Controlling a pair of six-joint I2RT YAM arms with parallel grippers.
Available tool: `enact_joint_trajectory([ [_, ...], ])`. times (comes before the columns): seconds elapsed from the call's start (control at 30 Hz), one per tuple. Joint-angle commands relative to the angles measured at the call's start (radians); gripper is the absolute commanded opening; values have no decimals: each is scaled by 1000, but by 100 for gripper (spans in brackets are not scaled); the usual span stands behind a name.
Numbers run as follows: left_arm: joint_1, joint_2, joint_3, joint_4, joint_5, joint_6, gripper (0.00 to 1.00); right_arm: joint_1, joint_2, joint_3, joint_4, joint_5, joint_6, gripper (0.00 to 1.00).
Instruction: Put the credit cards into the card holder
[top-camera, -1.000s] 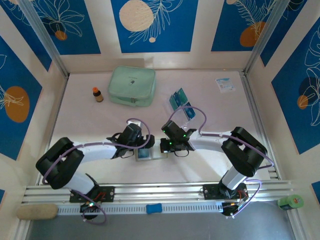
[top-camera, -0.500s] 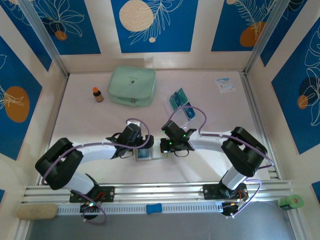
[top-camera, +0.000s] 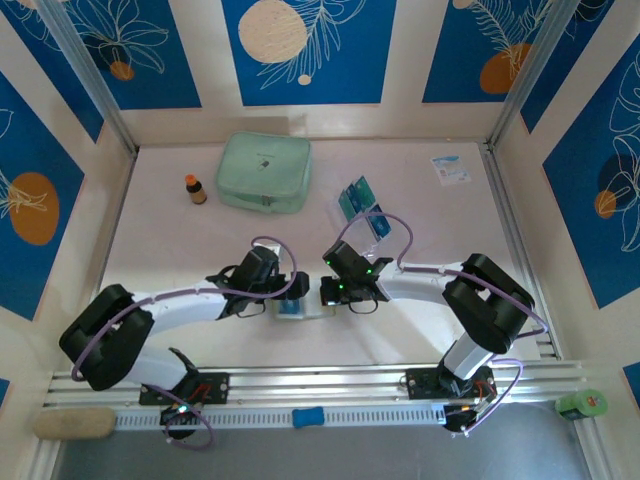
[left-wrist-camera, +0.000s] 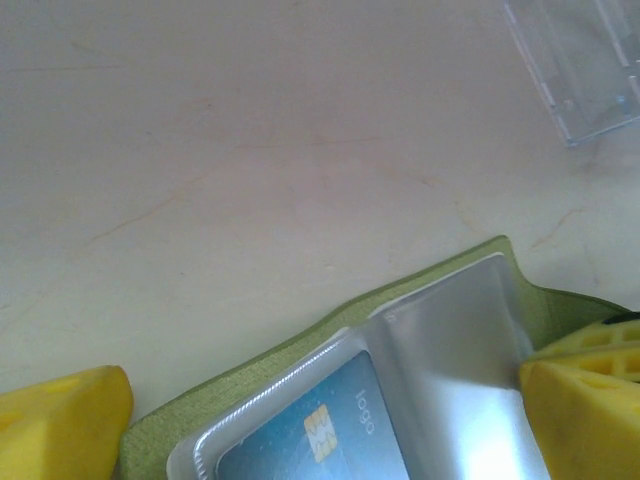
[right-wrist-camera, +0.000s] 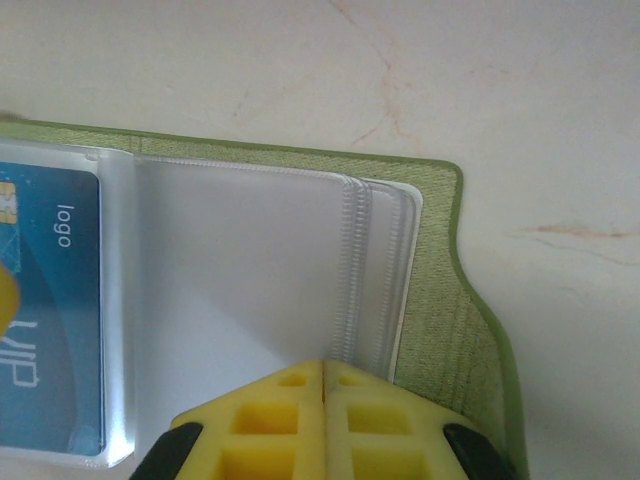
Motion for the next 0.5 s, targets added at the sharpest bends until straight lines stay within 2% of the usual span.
enact_joint_trajectory([
  [0.0, 6, -38, -15, 39, 72, -34, 100, 4, 24, -40, -77, 31, 14, 0],
  [0.47, 2, -49, -1, 190, 173, -159, 100, 0, 0, -14, -94, 17, 19, 0],
])
